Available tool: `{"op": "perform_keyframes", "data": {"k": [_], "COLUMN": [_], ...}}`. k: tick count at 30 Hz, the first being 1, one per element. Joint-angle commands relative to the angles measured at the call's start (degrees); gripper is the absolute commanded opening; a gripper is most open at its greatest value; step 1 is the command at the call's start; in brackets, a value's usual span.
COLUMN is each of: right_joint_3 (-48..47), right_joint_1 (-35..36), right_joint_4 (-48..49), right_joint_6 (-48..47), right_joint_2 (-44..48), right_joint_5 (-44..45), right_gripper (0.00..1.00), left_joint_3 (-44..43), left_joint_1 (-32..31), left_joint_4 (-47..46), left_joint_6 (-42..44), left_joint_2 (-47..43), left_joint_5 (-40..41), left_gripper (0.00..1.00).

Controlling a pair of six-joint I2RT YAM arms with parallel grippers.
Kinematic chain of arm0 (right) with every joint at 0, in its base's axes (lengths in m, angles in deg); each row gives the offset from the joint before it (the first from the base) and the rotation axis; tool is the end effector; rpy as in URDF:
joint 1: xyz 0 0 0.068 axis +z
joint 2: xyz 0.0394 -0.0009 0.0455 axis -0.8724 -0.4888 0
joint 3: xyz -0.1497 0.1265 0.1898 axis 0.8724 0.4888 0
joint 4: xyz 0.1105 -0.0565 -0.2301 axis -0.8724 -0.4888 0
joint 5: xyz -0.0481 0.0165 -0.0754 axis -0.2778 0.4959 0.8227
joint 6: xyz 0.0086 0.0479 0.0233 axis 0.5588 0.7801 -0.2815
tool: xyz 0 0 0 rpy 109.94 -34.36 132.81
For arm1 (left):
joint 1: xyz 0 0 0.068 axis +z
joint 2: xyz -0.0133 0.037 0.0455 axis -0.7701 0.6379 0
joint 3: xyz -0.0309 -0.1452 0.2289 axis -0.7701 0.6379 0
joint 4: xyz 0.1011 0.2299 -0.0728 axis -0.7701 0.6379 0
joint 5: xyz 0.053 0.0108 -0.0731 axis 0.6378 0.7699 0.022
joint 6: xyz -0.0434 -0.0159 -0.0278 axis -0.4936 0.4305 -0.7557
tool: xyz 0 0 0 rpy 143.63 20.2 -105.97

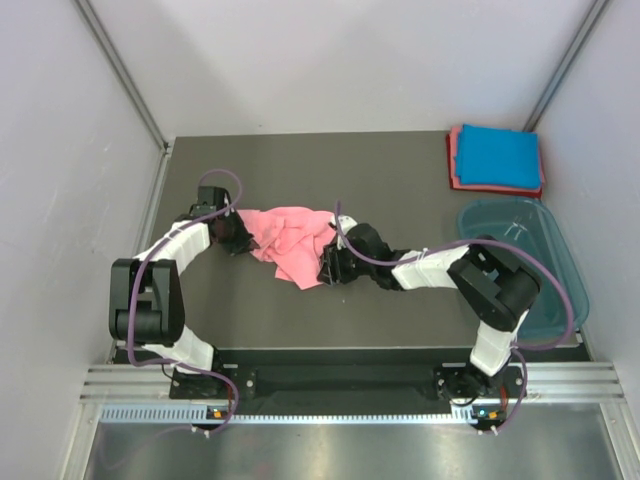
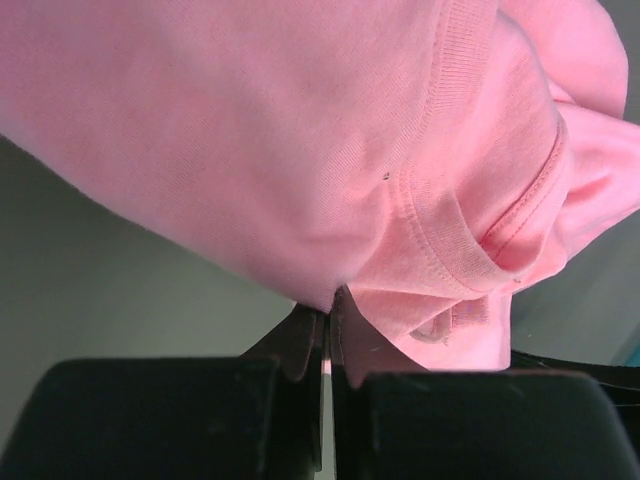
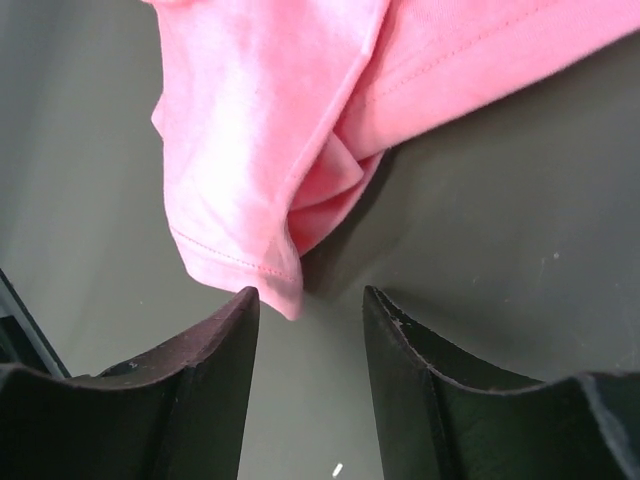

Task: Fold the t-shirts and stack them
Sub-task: Flatten the tshirt out

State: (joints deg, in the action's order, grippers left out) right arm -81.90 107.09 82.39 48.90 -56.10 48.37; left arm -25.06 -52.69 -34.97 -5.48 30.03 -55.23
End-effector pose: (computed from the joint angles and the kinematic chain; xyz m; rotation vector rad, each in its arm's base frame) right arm 0.2398 0.2621 0.1437 -0.5399 2.3022 0.8912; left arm 0.3107 -0.0216 0.1913 -0.6645 2.5679 -0.5550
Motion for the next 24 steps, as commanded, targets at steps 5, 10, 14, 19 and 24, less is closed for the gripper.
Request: {"op": "perform_keyframes", "data": {"k": [5, 10, 14, 19, 24], "right_joint_3": [-2.44, -2.35, -3.93, -9.99, -24.48], "right_joint_1": [0.50, 0.41, 0.06, -6.78, -18.48], "right_joint_4": [5.96, 8.42, 3.72, -16.42, -38.55], "right_joint_6": [0.72, 1.07, 0.37, -3.14, -11.21], "right_joint_2": [-3.40, -3.94, -2.01, 8.60, 17.40], "right_joint_5": [-2.73, -4.40, -3.97, 9.18, 20.26], "right_gripper": [0.43, 0.31, 0.00, 0.00, 0.00], "left_joint_3": [-2.21, -3.09, -4.05, -15.09, -37.82], "left_joint_1": [-0.13, -0.13, -0.13, -0.92, -4.78], "left_joint_4": [-0.83, -1.09, -1.27, -2.58, -3.30], "left_joint_6": [-0.13, -0.75, -1.10, -2.58, -6.63], "left_joint_2": [-1.55, -1.64, -1.38, 1.95, 10.82], "left_joint_5": [-0.09, -0.53, -0.61, -3.33, -8.43], "left_gripper": [0.00, 0.00, 0.00, 0.00, 0.00]}}
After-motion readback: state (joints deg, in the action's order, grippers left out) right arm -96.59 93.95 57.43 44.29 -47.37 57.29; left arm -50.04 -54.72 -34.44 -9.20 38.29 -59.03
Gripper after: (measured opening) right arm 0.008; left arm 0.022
